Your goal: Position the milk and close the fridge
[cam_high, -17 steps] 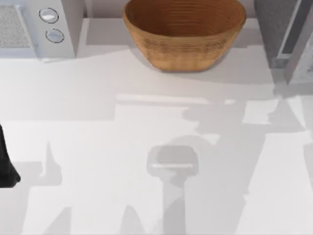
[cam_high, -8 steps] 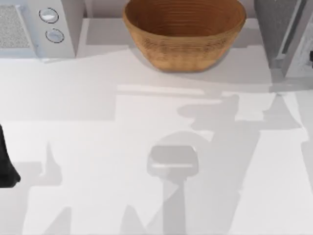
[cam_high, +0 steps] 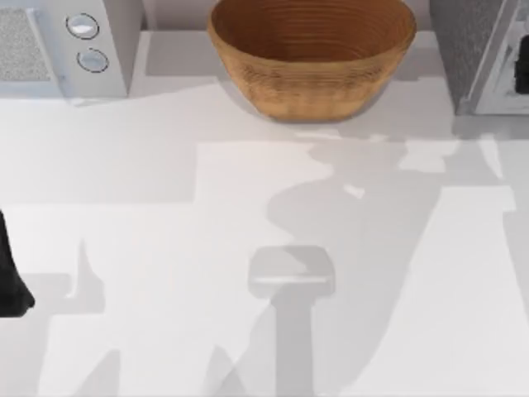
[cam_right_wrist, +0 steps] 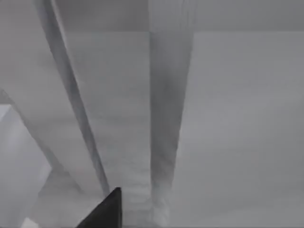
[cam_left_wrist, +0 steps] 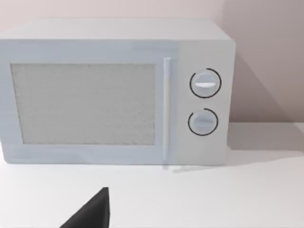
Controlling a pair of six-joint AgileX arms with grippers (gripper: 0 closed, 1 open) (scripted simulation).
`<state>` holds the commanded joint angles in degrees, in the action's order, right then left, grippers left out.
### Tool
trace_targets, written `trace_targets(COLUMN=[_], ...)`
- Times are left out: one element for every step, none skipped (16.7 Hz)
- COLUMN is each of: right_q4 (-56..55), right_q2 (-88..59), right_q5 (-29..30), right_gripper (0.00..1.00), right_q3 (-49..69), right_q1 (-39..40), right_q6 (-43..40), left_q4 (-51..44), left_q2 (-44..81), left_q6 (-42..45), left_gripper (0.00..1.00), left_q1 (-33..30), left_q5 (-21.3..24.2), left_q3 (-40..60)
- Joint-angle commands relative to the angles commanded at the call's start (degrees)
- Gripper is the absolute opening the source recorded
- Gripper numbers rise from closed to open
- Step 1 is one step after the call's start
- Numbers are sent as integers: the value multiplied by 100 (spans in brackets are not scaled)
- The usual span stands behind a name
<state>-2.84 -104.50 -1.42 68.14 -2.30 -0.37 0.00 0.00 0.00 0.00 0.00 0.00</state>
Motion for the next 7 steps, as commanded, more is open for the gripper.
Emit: trace_targets(right_q4=[28, 59, 95, 133, 168, 189, 191], right_q2=[-129, -275, -433, -578, -688, -740, -745], right_q5=[4, 9, 14, 14, 11, 7, 6], right_gripper=[100, 100, 100, 100, 100, 100, 100], right_q3=[176, 384, 594, 765, 881, 935, 940], right_q1=[0, -2, -4, -2, 3, 8, 8], right_q6=[2, 3, 7, 12, 18, 22, 22], left_q4=[0, 0, 0, 0, 0, 0, 0], left_q2=[0, 0, 0, 0, 0, 0, 0], left_q6=[0, 0, 0, 0, 0, 0, 0], left_gripper=[100, 100, 100, 100, 100, 100, 100], left_q1=[0, 0, 0, 0, 0, 0, 0], left_q5=[0, 0, 0, 0, 0, 0, 0], left_q3=[0, 0, 0, 0, 0, 0, 0])
